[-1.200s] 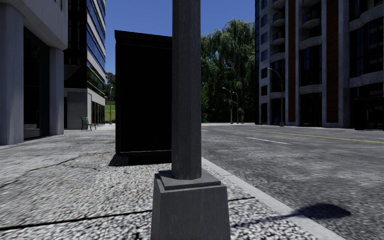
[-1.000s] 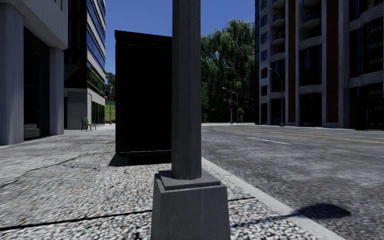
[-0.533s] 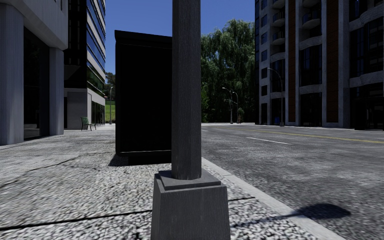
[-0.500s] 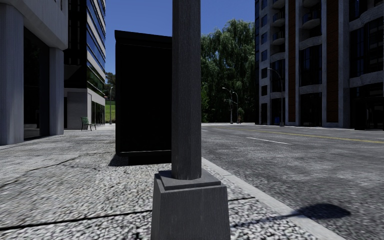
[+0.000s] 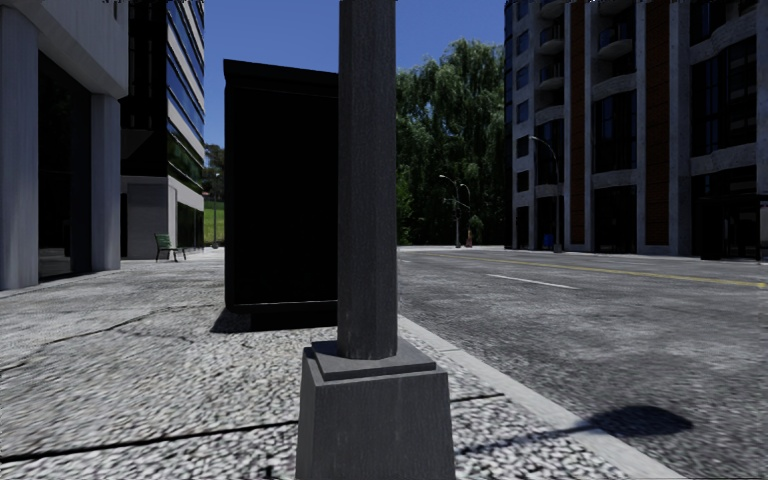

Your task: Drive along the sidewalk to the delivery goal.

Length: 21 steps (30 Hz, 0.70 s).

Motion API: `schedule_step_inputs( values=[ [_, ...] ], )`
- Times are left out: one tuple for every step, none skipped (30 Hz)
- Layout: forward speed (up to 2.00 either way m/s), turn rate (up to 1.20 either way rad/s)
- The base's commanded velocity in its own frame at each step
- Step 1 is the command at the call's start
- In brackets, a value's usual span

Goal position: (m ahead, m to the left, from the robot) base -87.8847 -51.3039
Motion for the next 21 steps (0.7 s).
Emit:
schedule_step_inputs(
  values=[
    [0.00,-1.20],
    [0.00,-1.20],
    [0.00,-1.20],
    [0.00,-1.20],
    [0.00,-1.20],
    [0.00,-1.20],
    [0.00,-1.20],
    [0.00,-1.20],
    [0.00,-1.20],
    [0.00,-1.20],
    [0.00,-1.20],
    [0.00,-1.20],
    [0.00,-1.20],
    [0.00,-1.20],
    [0.00,-1.20],
    [0.00,-1.20],
    [0.00,-1.20],
    [0.00,-1.20],
    [0.00,-1.20],
    [0.00,-1.20],
    [0.00,-1.20]
  ],
)
